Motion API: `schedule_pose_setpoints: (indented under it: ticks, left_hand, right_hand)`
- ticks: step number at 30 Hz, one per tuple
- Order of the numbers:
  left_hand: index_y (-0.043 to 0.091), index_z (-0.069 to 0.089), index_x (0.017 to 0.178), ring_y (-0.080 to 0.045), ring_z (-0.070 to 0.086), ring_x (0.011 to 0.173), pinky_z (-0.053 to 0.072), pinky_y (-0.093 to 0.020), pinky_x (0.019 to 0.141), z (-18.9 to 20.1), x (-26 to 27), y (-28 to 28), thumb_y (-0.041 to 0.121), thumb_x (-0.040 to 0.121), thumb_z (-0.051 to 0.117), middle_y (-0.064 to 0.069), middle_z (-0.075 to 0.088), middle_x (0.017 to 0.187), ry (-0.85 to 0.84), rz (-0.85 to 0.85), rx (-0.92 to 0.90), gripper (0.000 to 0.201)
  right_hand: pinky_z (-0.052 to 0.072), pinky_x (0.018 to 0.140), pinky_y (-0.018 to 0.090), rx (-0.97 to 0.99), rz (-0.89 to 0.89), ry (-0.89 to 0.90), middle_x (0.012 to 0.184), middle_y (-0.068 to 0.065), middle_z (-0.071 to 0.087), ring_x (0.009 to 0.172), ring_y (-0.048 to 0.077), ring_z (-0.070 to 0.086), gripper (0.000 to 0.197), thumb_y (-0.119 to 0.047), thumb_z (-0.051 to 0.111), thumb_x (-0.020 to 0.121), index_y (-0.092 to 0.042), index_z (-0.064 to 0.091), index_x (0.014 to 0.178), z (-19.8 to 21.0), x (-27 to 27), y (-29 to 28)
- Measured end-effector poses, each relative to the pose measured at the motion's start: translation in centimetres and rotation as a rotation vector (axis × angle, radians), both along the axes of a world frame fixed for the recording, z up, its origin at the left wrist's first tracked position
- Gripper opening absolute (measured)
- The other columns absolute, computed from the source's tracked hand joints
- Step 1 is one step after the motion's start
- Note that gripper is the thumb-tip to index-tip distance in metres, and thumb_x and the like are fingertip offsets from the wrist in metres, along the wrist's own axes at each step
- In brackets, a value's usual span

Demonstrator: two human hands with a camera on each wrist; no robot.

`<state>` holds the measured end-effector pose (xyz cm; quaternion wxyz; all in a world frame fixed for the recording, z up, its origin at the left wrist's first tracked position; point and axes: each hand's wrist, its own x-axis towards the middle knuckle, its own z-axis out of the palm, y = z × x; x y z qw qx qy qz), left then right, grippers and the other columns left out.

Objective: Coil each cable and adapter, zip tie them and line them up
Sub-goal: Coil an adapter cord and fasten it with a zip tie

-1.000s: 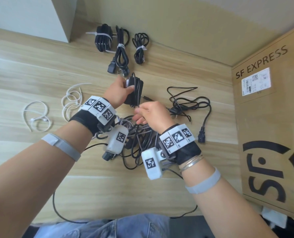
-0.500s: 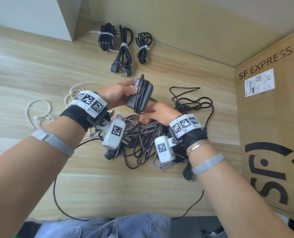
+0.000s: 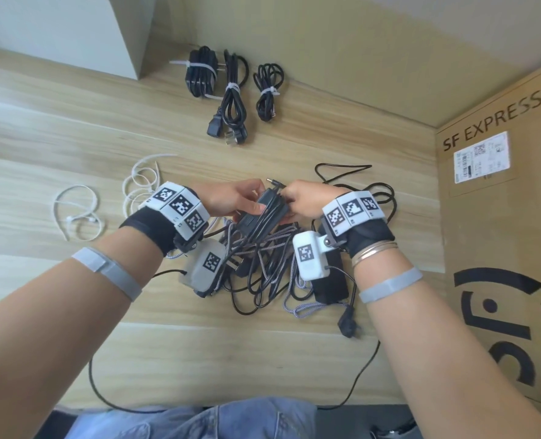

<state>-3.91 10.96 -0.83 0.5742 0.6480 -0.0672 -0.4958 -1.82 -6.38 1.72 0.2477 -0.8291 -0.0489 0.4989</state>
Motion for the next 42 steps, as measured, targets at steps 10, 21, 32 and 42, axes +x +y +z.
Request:
schedule_pose_setpoints:
  ticks: [10, 21, 32, 42]
  left_hand:
    - [0.013, 0.037, 0.09, -0.009, 0.061, 0.052, 0.045, -0.017, 0.048, -0.9, -0.5, 0.3, 0.004, 0.093, 0.045, -0.009, 0.061, 0.073, 0.009, 0.103, 0.009, 0.013]
    - [0.008, 0.046, 0.125, -0.019, 0.06, 0.097, 0.052, -0.02, 0.078, -0.9, 0.3, 3.1, -0.004, 0.09, 0.048, -0.011, 0.06, 0.111, -0.1, 0.238, 0.016, 0.037]
    - [0.013, 0.051, 0.122, -0.016, 0.058, 0.075, 0.036, -0.027, 0.066, -1.0, -0.8, 8.0, 0.009, 0.086, 0.057, -0.012, 0.062, 0.093, -0.143, 0.487, 0.088, 0.037]
    - [0.014, 0.054, 0.116, 0.001, 0.051, 0.057, 0.028, -0.025, 0.057, -1.1, -1.7, 12.7, 0.028, 0.074, 0.05, 0.001, 0.056, 0.08, -0.18, 0.63, 0.092, 0.044]
  right_hand:
    - [0.057, 0.065, 0.02, 0.117, -0.48, -0.167, 0.087, 0.01, 0.071, 0.073, 0.016, 0.07, 0.007, -0.003, 0.06, 0.087, -0.006, 0.066, 0.09, -1.2, -0.6, -0.2]
    - [0.055, 0.087, 0.04, 0.32, -0.609, -0.344, 0.088, 0.011, 0.071, 0.087, 0.026, 0.069, 0.026, -0.001, 0.051, 0.09, -0.02, 0.067, 0.084, -2.6, 0.4, 3.6]
    - [0.057, 0.073, 0.03, 0.381, -0.525, -0.348, 0.101, 0.008, 0.071, 0.083, 0.022, 0.071, 0.022, -0.009, 0.049, 0.094, -0.012, 0.067, 0.107, -3.9, 1.2, 8.2]
    - [0.051, 0.068, 0.025, 0.226, -0.191, -0.343, 0.094, 0.003, 0.069, 0.072, 0.016, 0.064, 0.023, -0.006, 0.054, 0.09, -0.014, 0.068, 0.107, -5.1, -0.2, 13.7]
